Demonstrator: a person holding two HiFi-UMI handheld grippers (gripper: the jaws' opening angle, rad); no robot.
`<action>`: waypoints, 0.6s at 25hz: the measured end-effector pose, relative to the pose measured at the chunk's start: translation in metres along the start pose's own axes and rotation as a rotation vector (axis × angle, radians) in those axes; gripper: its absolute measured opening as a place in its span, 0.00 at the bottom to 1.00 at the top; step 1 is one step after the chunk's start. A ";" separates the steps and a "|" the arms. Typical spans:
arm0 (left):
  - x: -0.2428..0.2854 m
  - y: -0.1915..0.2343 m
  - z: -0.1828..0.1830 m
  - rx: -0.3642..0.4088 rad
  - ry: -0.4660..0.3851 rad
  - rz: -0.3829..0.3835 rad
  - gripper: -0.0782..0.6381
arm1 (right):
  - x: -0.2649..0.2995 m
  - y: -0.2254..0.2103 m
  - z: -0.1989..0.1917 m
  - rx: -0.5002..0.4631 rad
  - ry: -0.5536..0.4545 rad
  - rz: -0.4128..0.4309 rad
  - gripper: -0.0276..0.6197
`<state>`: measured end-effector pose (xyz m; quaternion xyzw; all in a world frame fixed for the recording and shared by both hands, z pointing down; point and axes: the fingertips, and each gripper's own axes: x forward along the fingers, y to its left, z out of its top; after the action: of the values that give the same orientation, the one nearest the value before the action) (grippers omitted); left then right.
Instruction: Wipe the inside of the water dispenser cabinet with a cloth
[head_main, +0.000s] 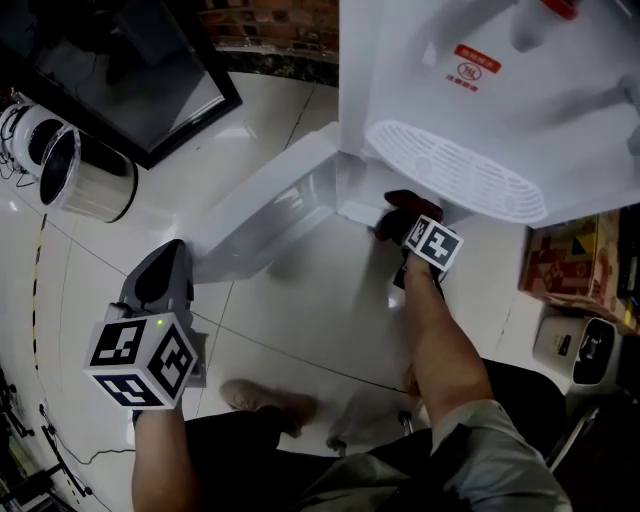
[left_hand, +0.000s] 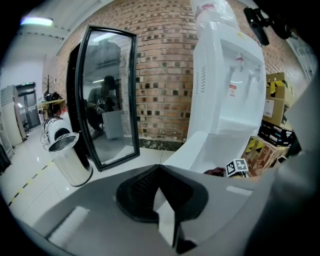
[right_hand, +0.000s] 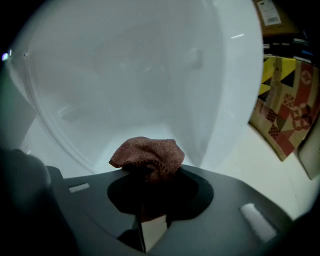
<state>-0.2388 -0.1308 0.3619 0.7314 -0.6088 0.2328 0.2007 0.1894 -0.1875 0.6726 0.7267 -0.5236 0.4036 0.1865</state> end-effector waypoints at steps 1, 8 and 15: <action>0.000 0.000 0.000 0.003 0.001 0.007 0.11 | -0.002 -0.011 0.000 0.023 -0.003 -0.018 0.21; 0.005 0.003 0.003 0.015 0.000 0.041 0.11 | -0.007 -0.037 -0.002 0.084 -0.005 -0.025 0.21; 0.005 0.000 0.003 0.009 0.000 0.028 0.11 | -0.031 0.069 0.012 -0.173 -0.150 0.251 0.21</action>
<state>-0.2380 -0.1363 0.3621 0.7238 -0.6177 0.2383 0.1943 0.1278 -0.2034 0.6304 0.6650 -0.6554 0.3218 0.1571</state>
